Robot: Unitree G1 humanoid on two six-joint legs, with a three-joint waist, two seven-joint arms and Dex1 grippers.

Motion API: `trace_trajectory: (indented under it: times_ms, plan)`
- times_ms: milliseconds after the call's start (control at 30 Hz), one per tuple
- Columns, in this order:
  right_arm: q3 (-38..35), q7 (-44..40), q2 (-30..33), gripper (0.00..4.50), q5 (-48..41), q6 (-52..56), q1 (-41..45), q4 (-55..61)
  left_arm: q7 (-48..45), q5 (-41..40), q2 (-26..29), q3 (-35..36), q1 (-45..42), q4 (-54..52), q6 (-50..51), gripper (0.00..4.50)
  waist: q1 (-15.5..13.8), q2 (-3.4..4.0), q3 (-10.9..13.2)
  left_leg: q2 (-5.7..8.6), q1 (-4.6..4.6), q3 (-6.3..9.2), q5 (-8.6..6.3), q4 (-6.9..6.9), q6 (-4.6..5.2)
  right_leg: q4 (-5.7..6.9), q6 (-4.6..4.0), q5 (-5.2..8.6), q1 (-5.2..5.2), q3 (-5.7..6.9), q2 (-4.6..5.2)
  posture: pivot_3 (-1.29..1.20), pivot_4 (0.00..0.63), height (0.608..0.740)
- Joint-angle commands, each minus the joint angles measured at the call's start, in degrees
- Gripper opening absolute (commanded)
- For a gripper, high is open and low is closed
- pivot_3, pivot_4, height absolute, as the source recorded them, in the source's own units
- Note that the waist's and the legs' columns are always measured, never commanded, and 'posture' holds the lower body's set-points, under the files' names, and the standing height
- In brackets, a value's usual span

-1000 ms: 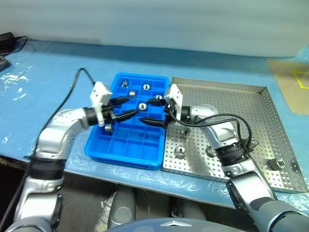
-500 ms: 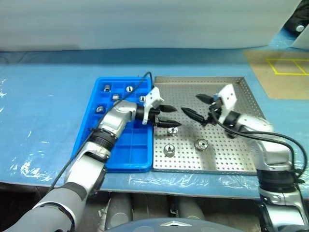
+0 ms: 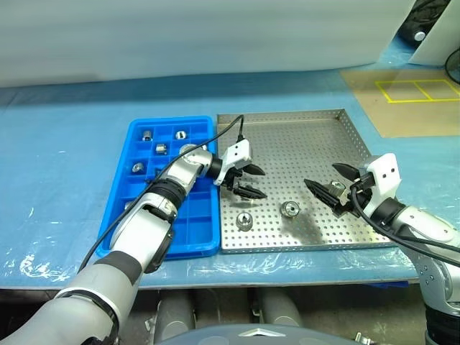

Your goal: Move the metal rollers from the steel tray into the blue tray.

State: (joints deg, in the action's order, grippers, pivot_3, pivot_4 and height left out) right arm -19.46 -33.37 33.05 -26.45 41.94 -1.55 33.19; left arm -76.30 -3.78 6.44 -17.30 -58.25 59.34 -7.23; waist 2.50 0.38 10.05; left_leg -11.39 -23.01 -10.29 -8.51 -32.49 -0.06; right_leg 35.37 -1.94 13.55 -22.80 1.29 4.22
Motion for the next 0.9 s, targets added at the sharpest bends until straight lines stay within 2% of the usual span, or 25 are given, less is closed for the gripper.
trace_trajectory:
  times_ms: [33, 433, 800, 900]
  plan:
    - [-0.27, 1.33, 0.13, 4.50, -1.19, -0.19, 0.80, 1.85, -1.79, 2.61, 0.99, -0.21, -1.40, 1.07, -6.31, 3.76, 0.06, 0.00, 0.00, 0.01, -0.01, 0.00, -0.01, 0.01, 0.02, -0.04, 0.00, 0.00, 0.00, 0.00, -0.01, -0.55, 0.150, 0.740]
    - [1.78, 2.10, 0.56, 4.50, -0.29, -1.65, 2.16, -0.36, -2.93, 9.14, 3.12, -0.92, -5.07, 3.87, -15.11, 3.76, -0.02, 0.00, 0.00, -0.10, -0.12, 0.00, 0.00, 0.08, 0.26, -0.25, 0.00, 0.00, -0.01, 0.03, 0.03, -0.54, 0.150, 0.740]
    - [2.69, 4.36, -0.82, 4.50, 0.25, -2.78, 1.43, -0.89, -9.17, 11.06, 1.69, -1.94, -5.38, 4.68, -15.81, 3.76, 0.00, 0.00, 0.00, -0.12, -0.10, -0.01, 0.00, 0.12, 0.28, -0.28, -0.01, 0.00, -0.01, 0.03, 0.03, -0.55, 0.150, 0.740]
    - [3.00, 4.81, -1.02, 4.50, 0.48, -2.90, 1.71, -0.72, -8.29, 13.59, 1.73, -3.50, -5.71, 5.81, -16.37, 3.76, 0.04, 0.01, 0.00, -0.12, -0.10, -0.01, 0.00, 0.12, 0.28, -0.28, -0.01, 0.00, 0.00, 0.03, 0.03, -0.56, 0.150, 0.740]
